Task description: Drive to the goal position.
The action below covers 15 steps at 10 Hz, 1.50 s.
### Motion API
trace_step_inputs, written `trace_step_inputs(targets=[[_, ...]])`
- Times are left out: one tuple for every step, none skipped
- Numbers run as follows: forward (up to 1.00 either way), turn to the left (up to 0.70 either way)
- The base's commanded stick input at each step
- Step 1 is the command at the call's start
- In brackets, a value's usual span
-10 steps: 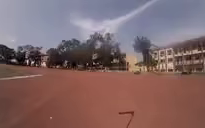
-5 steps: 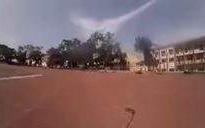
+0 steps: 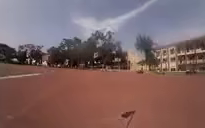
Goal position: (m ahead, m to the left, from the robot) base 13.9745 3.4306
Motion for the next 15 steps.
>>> trace_step_inputs(targets=[[0.7,0.0],[0.7,0.0],[0.7,0.0],[0.7,0.0],[0.7,0.0],[0.7,0.0],[0.7,0.0],[0.7,0.0],[0.7,0.0],[0.7,0.0],[0.7,0.0],[0.7,0.0],[0.7,0.0],[0.7,0.0],[0.7,0.0]])
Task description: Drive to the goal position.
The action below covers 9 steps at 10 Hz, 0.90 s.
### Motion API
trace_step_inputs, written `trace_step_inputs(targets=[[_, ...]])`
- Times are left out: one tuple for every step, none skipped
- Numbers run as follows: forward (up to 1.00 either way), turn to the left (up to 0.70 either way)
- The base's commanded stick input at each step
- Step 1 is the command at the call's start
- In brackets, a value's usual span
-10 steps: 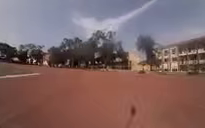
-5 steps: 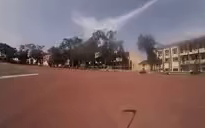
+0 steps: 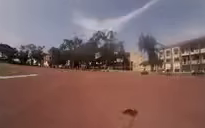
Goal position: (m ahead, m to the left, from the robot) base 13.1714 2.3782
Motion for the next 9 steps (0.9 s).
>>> trace_step_inputs(targets=[[0.7,0.0],[0.7,0.0],[0.7,0.0],[0.7,0.0],[0.7,0.0],[0.7,0.0],[0.7,0.0],[0.7,0.0],[0.7,0.0]])
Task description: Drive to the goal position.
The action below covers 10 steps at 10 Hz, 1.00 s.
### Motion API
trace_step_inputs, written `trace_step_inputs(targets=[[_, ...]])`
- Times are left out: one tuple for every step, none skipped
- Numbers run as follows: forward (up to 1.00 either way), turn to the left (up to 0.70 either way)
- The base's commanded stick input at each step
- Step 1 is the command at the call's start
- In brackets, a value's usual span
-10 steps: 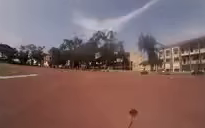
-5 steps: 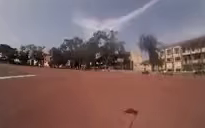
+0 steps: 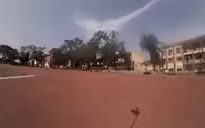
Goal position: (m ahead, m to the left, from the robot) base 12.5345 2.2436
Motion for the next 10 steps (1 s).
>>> trace_step_inputs(targets=[[0.7,0.0],[0.7,0.0],[0.7,0.0],[0.7,0.0],[0.7,0.0],[0.7,0.0],[0.7,0.0],[0.7,0.0],[0.7,0.0],[0.7,0.0]])
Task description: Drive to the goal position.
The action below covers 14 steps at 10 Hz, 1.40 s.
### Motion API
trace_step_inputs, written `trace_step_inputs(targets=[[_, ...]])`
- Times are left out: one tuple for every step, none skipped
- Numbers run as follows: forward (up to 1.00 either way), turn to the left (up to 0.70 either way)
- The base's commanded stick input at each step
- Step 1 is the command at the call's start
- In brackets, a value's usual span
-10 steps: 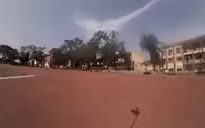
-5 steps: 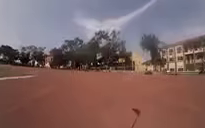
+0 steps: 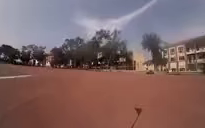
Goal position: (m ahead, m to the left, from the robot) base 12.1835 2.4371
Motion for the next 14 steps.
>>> trace_step_inputs(targets=[[0.7,0.0],[0.7,0.0],[0.7,0.0],[0.7,0.0],[0.7,0.0],[0.7,0.0],[0.7,0.0],[0.7,0.0],[0.7,0.0],[0.7,0.0],[0.7,0.0],[0.7,0.0],[0.7,0.0],[0.7,0.0]])
